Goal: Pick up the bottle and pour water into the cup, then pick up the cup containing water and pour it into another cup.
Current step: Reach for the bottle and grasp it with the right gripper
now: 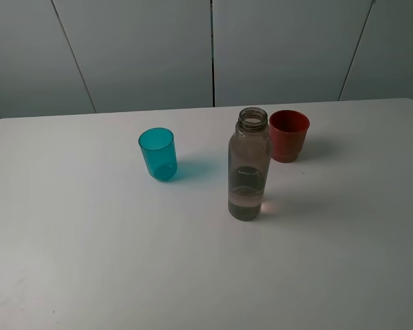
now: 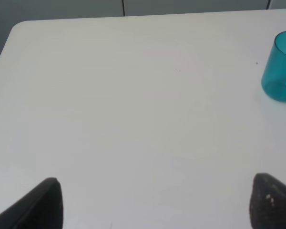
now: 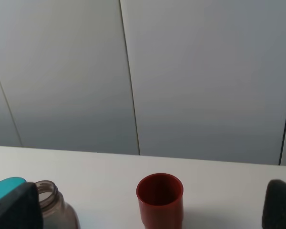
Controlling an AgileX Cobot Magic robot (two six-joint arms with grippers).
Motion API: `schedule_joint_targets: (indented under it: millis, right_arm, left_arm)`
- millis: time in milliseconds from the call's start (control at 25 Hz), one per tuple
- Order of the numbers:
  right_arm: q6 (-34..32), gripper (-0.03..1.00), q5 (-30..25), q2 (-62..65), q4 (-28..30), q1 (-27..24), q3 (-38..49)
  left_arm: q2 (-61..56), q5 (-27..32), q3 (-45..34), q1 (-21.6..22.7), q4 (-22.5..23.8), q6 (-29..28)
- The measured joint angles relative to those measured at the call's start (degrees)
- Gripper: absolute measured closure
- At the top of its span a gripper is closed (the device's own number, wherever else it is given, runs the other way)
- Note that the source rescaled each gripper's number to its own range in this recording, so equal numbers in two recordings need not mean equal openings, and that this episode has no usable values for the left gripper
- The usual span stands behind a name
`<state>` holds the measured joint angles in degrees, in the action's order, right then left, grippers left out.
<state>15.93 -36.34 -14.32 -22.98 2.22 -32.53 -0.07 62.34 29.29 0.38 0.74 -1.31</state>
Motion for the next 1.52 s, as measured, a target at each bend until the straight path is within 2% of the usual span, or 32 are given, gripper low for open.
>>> schedule_joint_targets:
  millis: [160, 400, 640, 800, 960, 1080, 1240, 1320, 1400, 1520]
  right_arm:
    - [2.8, -0.03, 6.8, -1.5, -3.9, 0.0, 6.6]
    - [3.3, -0.03, 11.6, -1.6, -6.8, 0.0, 14.7]
    - [4.6, -0.03, 22.3, -5.8, -6.7, 0.0, 13.3]
    - [5.5, -0.03, 23.2, -13.2, -6.7, 0.0, 8.4]
    - [5.7, -0.03, 21.9, -20.9, -3.0, 0.9, 4.5]
    - [1.5, -0.03, 23.1, -23.8, 5.1, 7.3, 4.3]
    - [-12.6, -0.03, 31.3, -24.3, 18.8, 20.9, 6.4]
    - [-16.6, -0.03, 37.8, -24.3, 21.3, 26.9, 10.3]
    - [-17.9, -0.03, 43.9, -24.4, 21.9, 30.6, 14.6]
    - [-18.0, -0.03, 49.1, -25.7, 20.6, 32.3, 20.2]
  left_arm:
    - [0.0, 0.0, 0.0, 0.0, 0.0, 0.0]
    - [0.0, 0.0, 0.0, 0.0, 0.0, 0.0]
    - [0.0, 0.0, 0.0, 0.0, 0.0, 0.0]
    - [0.0, 0.0, 0.0, 0.0, 0.0, 0.0]
    - [0.0, 0.0, 0.0, 0.0, 0.0, 0.0]
    - [0.0, 0.0, 0.0, 0.0, 0.0, 0.0]
    - [0.0, 0.0, 0.0, 0.0, 0.0, 0.0]
    - [0.0, 0.0, 0.0, 0.0, 0.0, 0.0]
    - [0.0, 0.0, 0.0, 0.0, 0.0, 0.0]
    - [0.0, 0.0, 0.0, 0.0, 0.0, 0.0]
